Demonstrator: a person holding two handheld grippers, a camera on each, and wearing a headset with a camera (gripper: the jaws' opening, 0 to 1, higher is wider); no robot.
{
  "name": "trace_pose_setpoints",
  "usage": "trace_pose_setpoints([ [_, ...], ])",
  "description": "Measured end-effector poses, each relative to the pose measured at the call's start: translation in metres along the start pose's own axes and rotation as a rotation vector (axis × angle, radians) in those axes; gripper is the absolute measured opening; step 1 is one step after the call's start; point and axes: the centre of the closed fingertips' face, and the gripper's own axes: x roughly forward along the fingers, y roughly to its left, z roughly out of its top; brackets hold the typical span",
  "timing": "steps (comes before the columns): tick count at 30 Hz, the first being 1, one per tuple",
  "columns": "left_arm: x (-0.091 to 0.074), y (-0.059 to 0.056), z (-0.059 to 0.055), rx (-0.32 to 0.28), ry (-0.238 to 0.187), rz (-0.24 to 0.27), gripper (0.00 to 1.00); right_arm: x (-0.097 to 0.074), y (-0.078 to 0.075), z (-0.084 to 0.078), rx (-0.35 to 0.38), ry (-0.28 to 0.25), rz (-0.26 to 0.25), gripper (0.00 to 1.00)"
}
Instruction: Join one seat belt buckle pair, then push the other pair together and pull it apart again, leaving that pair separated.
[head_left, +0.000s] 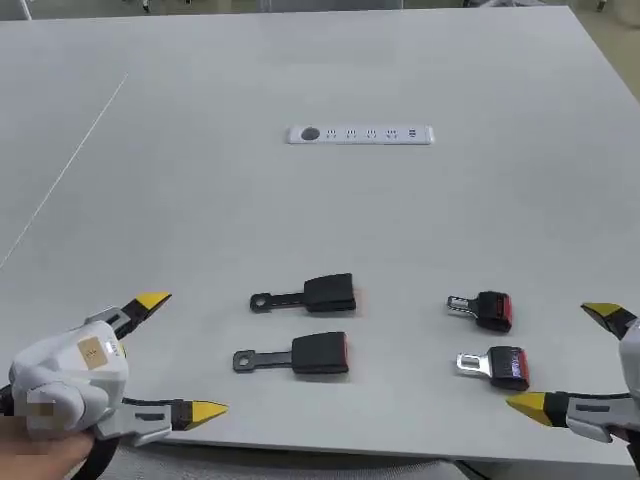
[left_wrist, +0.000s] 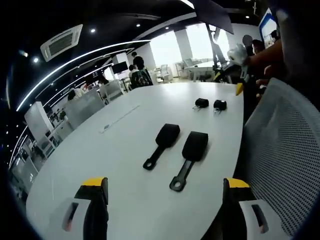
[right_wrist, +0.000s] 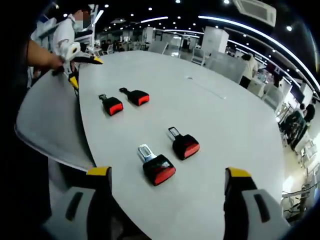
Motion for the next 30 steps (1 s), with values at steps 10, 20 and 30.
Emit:
trace_pose_setpoints([
  [10, 0.000, 0.002, 0.000, -0.019, -0.006, 0.002, 0.95, 0.003, -0.001, 0.000, 0.037, 0.000, 0.016, 0.99],
  [20, 0.001, 0.001, 0.000, -0.018, 0.000, -0.004, 0.96, 0.005, -0.003, 0.004, 0.025, -0.003, 0.015, 0.99],
  [30, 0.001, 0.002, -0.002, -0.028, 0.000, -0.003, 0.97, 0.004, -0.012, 0.018, 0.091, -0.044, 0.015, 0.98],
])
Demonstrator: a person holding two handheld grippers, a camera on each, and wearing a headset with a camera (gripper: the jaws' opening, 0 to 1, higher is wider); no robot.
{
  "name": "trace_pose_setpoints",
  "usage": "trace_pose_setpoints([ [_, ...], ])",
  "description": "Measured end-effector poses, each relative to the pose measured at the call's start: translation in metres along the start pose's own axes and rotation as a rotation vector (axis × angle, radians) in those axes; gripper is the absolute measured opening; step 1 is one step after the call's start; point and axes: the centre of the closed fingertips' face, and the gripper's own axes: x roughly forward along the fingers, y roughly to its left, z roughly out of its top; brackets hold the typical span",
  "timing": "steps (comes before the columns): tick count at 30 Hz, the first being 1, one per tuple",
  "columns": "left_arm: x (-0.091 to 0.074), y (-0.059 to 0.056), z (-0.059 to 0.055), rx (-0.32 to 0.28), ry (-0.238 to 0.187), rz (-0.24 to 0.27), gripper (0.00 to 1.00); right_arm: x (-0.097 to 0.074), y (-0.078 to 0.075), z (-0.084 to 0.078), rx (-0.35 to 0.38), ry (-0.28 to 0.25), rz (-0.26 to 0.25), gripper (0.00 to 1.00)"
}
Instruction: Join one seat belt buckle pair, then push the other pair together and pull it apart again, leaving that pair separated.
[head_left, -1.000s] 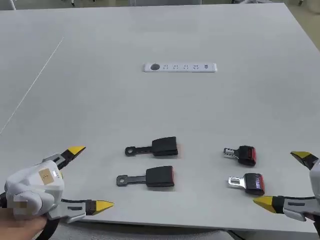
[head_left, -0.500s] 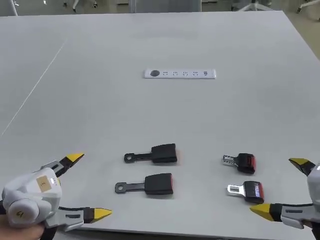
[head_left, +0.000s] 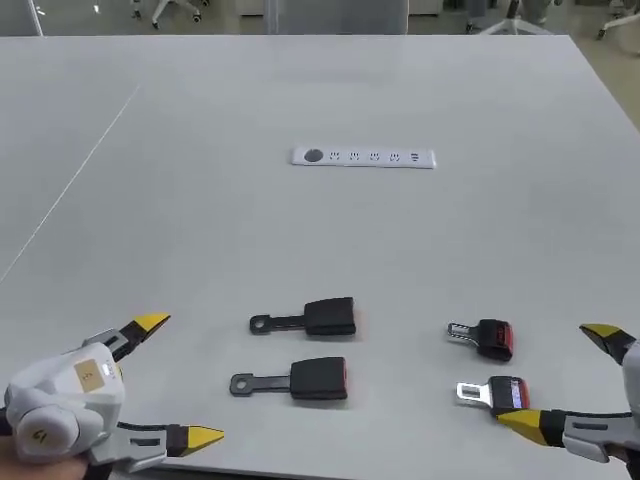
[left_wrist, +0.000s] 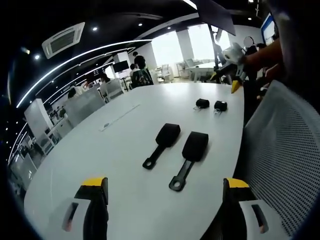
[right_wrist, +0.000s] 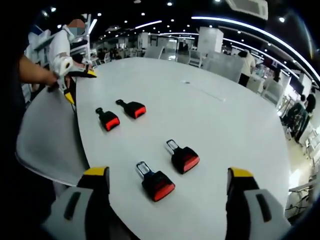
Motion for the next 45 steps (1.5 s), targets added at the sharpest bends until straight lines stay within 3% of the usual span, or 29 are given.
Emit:
trace_pose_setpoints([
  [3, 0.000, 0.000, 0.001, -0.004, -0.002, 0.002, 0.97, -0.002, -0.005, 0.010, 0.043, -0.036, -0.004, 0.98],
  [7, 0.000, 0.003, 0.001, -0.016, -0.003, 0.011, 0.98, -0.002, -0.007, 0.014, 0.041, -0.049, -0.008, 1.00],
  [16, 0.000, 0.004, 0.001, -0.028, 0.001, 0.016, 1.00, 0.000, -0.007, -0.002, 0.042, -0.028, -0.007, 1.00],
  [20, -0.001, 0.003, 0.008, -0.106, -0.030, 0.014, 1.00, 0.001, -0.009, -0.008, 0.057, -0.014, -0.008, 1.00],
  [23, 0.001, 0.008, 0.002, -0.141, -0.019, 0.026, 1.00, 0.002, -0.011, -0.009, 0.057, -0.008, -0.009, 1.00],
  [28, 0.002, 0.007, -0.002, -0.137, 0.002, 0.025, 1.00, 0.009, -0.012, -0.011, 0.038, 0.014, 0.011, 0.96],
  [32, 0.004, 0.008, -0.009, -0.130, 0.030, 0.025, 1.00, 0.014, -0.006, -0.012, 0.040, 0.027, 0.061, 0.93],
  [37, 0.003, 0.012, -0.014, -0.128, 0.055, 0.039, 0.99, 0.019, -0.003, -0.014, 0.003, 0.050, 0.091, 0.91],
  [39, 0.004, 0.010, -0.015, -0.121, 0.061, 0.032, 1.00, 0.019, -0.001, -0.015, -0.111, 0.086, 0.097, 0.89],
  [43, 0.005, 0.008, -0.016, -0.110, 0.074, 0.020, 1.00, 0.017, 0.001, -0.003, -0.130, 0.042, 0.086, 0.89],
  [45, 0.004, 0.006, -0.014, -0.105, 0.080, 0.017, 1.00, 0.015, 0.000, -0.004, -0.128, 0.048, 0.077, 0.88],
])
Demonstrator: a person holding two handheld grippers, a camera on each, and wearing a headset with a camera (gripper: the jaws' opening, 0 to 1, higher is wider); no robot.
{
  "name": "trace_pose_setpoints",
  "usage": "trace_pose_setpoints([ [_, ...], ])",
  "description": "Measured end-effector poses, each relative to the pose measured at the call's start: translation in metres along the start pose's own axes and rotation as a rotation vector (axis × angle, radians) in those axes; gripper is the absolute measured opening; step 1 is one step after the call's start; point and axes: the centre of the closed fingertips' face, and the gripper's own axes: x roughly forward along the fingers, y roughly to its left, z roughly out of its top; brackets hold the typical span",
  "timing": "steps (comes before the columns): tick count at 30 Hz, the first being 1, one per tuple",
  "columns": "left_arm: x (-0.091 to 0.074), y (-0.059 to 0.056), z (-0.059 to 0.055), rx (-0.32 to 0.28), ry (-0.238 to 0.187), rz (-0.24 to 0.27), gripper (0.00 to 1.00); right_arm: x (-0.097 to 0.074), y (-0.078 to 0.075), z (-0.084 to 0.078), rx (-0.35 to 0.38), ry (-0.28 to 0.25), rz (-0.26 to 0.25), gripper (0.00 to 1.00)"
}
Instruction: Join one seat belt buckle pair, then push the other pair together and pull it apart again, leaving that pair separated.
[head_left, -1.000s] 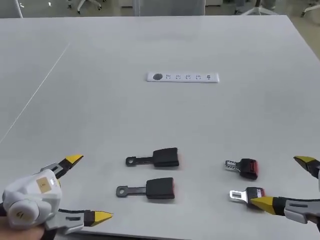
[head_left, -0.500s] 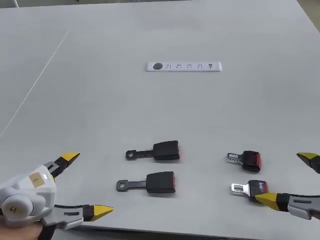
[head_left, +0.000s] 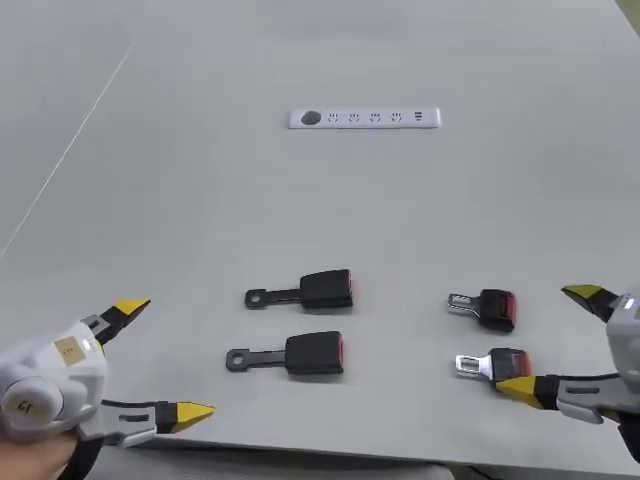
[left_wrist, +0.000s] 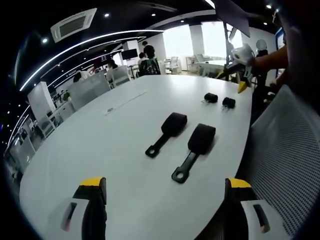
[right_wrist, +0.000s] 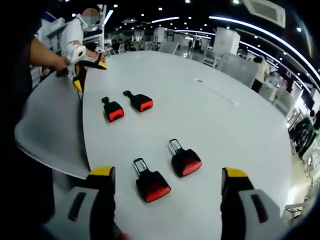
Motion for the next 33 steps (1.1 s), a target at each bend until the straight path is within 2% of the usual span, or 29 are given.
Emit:
trace_pose_setpoints([
  [3, 0.000, -0.004, -0.001, -0.036, 0.016, -0.010, 0.99, -0.003, 0.003, -0.005, -0.008, 0.031, 0.001, 0.82],
  [5, 0.001, -0.006, -0.004, -0.032, 0.045, -0.009, 0.96, -0.004, 0.003, -0.009, -0.012, 0.043, 0.004, 0.78],
  [8, -0.003, -0.005, -0.010, -0.003, 0.090, -0.003, 0.86, -0.004, 0.004, -0.016, -0.012, 0.071, 0.014, 0.75],
  [9, -0.004, -0.004, -0.012, 0.007, 0.102, -0.003, 0.85, -0.005, 0.006, -0.020, 0.007, 0.095, 0.031, 0.72],
  [12, -0.005, -0.003, -0.015, -0.029, 0.116, -0.013, 0.83, -0.005, 0.008, -0.017, 0.010, 0.084, 0.034, 0.72],
  [14, -0.005, -0.004, -0.017, -0.032, 0.123, -0.023, 0.80, -0.005, 0.009, -0.018, 0.016, 0.108, 0.040, 0.69],
  [17, -0.005, -0.006, -0.018, -0.008, 0.144, -0.038, 0.77, -0.004, 0.012, -0.014, -0.003, 0.110, 0.053, 0.67],
  [20, -0.002, -0.007, -0.024, 0.037, 0.184, -0.061, 0.72, -0.003, 0.015, -0.012, -0.072, 0.117, 0.079, 0.65],
  [23, 0.009, -0.005, -0.018, 0.036, 0.182, -0.072, 0.72, 0.000, 0.016, -0.017, -0.107, 0.140, 0.105, 0.61],
  [24, 0.015, -0.009, -0.009, 0.002, 0.159, -0.080, 0.72, 0.001, 0.018, -0.017, -0.120, 0.139, 0.115, 0.59],
  [25, 0.019, -0.010, -0.006, 0.008, 0.160, -0.082, 0.72, 0.002, 0.018, -0.017, -0.131, 0.136, 0.112, 0.58],
  [27, 0.028, -0.016, 0.003, 0.055, 0.159, -0.095, 0.69, 0.004, 0.022, -0.020, -0.160, 0.148, 0.136, 0.56],
  [28, 0.033, -0.022, 0.008, 0.073, 0.164, -0.114, 0.67, 0.005, 0.026, -0.020, -0.173, 0.145, 0.163, 0.52],
  [30, 0.040, -0.025, 0.011, 0.102, 0.168, -0.135, 0.66, 0.007, 0.025, -0.020, -0.201, 0.140, 0.158, 0.53],
  [33, 0.056, -0.037, 0.015, 0.193, 0.189, -0.191, 0.63, 0.011, 0.031, -0.023, -0.205, 0.153, 0.194, 0.49],
])
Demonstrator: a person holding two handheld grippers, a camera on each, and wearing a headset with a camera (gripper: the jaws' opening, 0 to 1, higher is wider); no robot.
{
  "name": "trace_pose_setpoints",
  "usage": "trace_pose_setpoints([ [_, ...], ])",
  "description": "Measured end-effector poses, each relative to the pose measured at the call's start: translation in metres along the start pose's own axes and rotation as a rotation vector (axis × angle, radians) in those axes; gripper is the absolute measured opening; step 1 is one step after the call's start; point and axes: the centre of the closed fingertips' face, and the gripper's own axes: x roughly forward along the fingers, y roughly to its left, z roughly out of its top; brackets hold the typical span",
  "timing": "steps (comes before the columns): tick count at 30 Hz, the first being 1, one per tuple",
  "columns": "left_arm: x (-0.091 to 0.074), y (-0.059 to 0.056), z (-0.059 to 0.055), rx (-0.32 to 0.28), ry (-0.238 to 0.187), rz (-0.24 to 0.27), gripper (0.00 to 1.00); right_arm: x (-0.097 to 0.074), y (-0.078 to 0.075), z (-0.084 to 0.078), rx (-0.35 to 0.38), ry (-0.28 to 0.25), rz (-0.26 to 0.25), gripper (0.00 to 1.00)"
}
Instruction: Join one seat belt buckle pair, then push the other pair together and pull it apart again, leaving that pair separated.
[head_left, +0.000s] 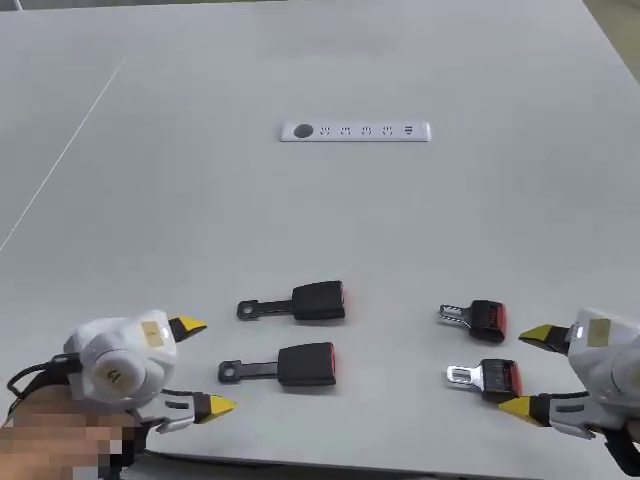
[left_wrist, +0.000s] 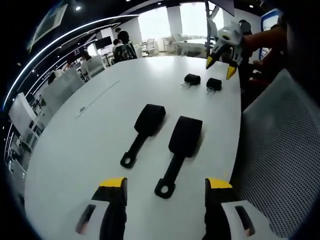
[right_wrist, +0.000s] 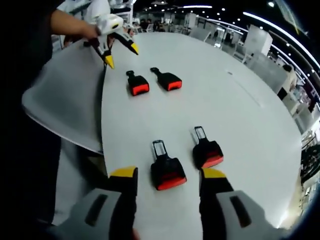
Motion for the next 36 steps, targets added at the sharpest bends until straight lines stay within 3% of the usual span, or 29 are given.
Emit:
trace_pose_setpoints([
  [2, 0.011, -0.002, 0.007, 0.042, 0.016, -0.016, 0.61, 0.004, -0.001, -0.002, -0.016, 0.011, 0.000, 0.48],
  [7, 0.036, -0.009, 0.027, 0.040, 0.010, -0.072, 0.58, 0.012, 0.004, -0.007, -0.038, 0.040, 0.044, 0.41],
  [9, 0.044, -0.015, 0.035, 0.062, -0.002, -0.100, 0.58, 0.015, 0.001, -0.008, -0.060, 0.054, 0.033, 0.41],
  [12, 0.055, -0.022, 0.035, 0.104, 0.034, -0.137, 0.54, 0.020, 0.001, -0.010, -0.066, 0.063, 0.047, 0.40],
  [15, 0.062, -0.025, 0.039, 0.141, 0.037, -0.157, 0.50, 0.024, -0.001, -0.012, -0.080, 0.076, 0.050, 0.40],
  [23, 0.075, -0.030, 0.037, 0.180, 0.087, -0.201, 0.48, 0.030, -0.002, -0.026, -0.078, 0.114, 0.090, 0.36],
  [27, 0.076, -0.040, 0.034, 0.235, 0.116, -0.256, 0.37, 0.032, -0.001, -0.027, -0.090, 0.124, 0.098, 0.36],
  [28, 0.077, -0.035, 0.034, 0.265, 0.118, -0.230, 0.35, 0.033, -0.001, -0.027, -0.090, 0.125, 0.102, 0.36],
  [36, 0.078, -0.038, 0.034, 0.313, 0.131, -0.252, 0.33, 0.035, -0.002, -0.027, -0.136, 0.140, 0.111, 0.34],
])
